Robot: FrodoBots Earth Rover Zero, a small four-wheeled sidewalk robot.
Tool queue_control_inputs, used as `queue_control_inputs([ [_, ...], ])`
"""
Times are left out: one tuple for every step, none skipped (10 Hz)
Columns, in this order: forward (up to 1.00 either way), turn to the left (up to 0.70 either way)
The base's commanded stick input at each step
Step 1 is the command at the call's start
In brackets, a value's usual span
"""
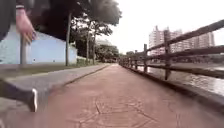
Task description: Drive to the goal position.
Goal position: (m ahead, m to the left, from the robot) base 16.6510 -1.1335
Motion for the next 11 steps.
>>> queue_control_inputs([
  [0.98,0.0],
  [0.98,0.0],
  [0.98,0.0],
  [0.98,0.0],
  [0.98,0.0],
  [0.98,0.0],
  [0.98,0.0],
  [0.98,0.0],
  [0.98,0.0],
  [0.98,0.0],
  [0.98,0.0],
])
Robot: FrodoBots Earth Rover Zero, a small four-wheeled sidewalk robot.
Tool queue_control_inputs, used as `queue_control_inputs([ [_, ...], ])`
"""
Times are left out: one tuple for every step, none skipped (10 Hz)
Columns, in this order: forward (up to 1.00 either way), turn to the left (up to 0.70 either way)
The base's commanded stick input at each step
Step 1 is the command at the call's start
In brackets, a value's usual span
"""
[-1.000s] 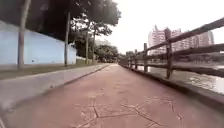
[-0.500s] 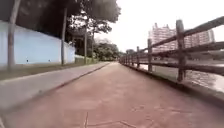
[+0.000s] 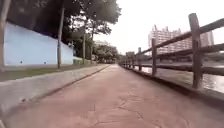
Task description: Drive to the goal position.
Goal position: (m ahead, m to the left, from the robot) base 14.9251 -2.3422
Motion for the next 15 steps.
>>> queue_control_inputs([
  [0.98,0.0],
  [0.98,0.0],
  [0.98,0.0],
  [0.98,0.0],
  [0.98,0.0],
  [0.98,0.0],
  [0.98,0.0],
  [0.98,0.0],
  [0.98,0.0],
  [0.98,0.0],
  [0.98,0.0],
  [0.98,0.0],
  [0.98,0.0],
  [0.98,0.0],
  [0.98,0.0],
])
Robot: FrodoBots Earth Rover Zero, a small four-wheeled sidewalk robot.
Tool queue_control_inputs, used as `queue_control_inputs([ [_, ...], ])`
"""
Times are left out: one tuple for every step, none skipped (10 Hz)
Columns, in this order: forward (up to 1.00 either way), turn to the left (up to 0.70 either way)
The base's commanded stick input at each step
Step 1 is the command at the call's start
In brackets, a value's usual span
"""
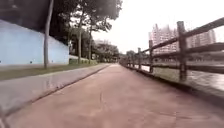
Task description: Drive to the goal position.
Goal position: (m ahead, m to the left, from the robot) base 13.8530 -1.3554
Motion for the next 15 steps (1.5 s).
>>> queue_control_inputs([
  [0.98,0.0],
  [0.98,0.0],
  [0.98,0.0],
  [0.98,0.0],
  [0.98,0.0],
  [0.98,0.0],
  [0.97,0.0],
  [0.97,0.0],
  [0.97,0.0],
  [0.97,0.0],
  [0.97,0.0],
  [0.97,0.0],
  [0.97,0.0],
  [0.97,0.0],
  [0.97,0.0],
])
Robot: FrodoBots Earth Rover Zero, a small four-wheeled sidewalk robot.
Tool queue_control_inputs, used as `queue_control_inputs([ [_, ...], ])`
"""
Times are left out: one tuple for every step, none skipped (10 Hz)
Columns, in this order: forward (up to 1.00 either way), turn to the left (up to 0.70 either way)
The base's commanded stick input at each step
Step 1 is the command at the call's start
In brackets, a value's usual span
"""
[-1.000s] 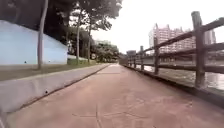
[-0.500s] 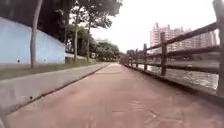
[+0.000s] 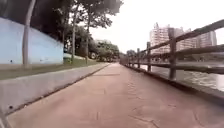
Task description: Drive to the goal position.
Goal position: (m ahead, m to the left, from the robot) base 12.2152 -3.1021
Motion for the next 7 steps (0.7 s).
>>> queue_control_inputs([
  [0.97,0.0],
  [0.97,0.0],
  [0.97,0.0],
  [0.97,0.0],
  [0.97,0.0],
  [0.97,0.0],
  [0.97,0.0],
])
